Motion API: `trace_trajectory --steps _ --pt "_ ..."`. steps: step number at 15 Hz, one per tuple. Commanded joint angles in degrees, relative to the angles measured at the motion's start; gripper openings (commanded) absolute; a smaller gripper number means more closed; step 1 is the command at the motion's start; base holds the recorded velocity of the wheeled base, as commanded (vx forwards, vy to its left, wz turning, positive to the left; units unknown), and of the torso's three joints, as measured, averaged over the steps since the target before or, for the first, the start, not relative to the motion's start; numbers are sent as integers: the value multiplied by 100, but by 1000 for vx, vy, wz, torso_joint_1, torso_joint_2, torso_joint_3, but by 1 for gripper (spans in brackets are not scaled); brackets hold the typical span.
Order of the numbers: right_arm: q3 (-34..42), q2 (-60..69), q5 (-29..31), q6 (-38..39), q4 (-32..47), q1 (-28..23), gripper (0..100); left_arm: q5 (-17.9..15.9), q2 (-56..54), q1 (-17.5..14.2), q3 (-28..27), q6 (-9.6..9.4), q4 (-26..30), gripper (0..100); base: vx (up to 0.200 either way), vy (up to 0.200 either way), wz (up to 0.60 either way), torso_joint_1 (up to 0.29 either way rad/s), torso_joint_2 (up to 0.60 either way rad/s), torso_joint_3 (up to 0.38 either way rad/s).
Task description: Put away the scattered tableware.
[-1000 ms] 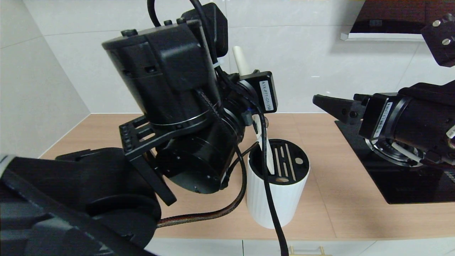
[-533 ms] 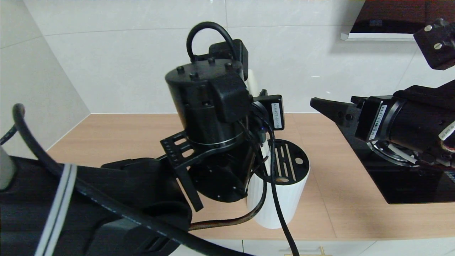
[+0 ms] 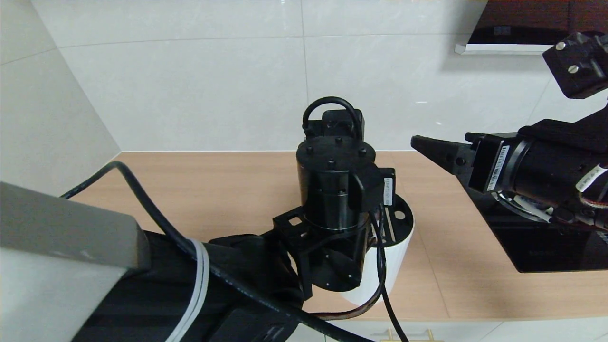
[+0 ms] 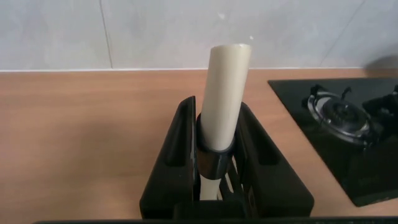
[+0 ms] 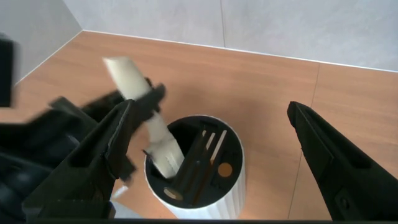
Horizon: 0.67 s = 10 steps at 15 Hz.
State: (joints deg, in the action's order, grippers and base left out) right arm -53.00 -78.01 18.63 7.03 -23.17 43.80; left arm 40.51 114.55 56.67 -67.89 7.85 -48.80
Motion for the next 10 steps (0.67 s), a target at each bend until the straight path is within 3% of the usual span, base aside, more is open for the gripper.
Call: trace_trajectory --steps 1,6,7,10 --pt "1 -57 1 0 -3 -3 100 1 137 2 30 6 -7 0 0 0 0 0 0 0" --pt "9 -65 1 0 -3 6 100 1 172 2 127 -3 -7 0 0 0 0 0 0 0" --pt "9 -65 1 0 -3 6 100 1 181 2 136 -3 -7 100 0 0 0 0 0 0" --pt "9 -57 1 9 -12 6 100 -8 128 19 144 24 -24 100 0 0 0 0 0 0"
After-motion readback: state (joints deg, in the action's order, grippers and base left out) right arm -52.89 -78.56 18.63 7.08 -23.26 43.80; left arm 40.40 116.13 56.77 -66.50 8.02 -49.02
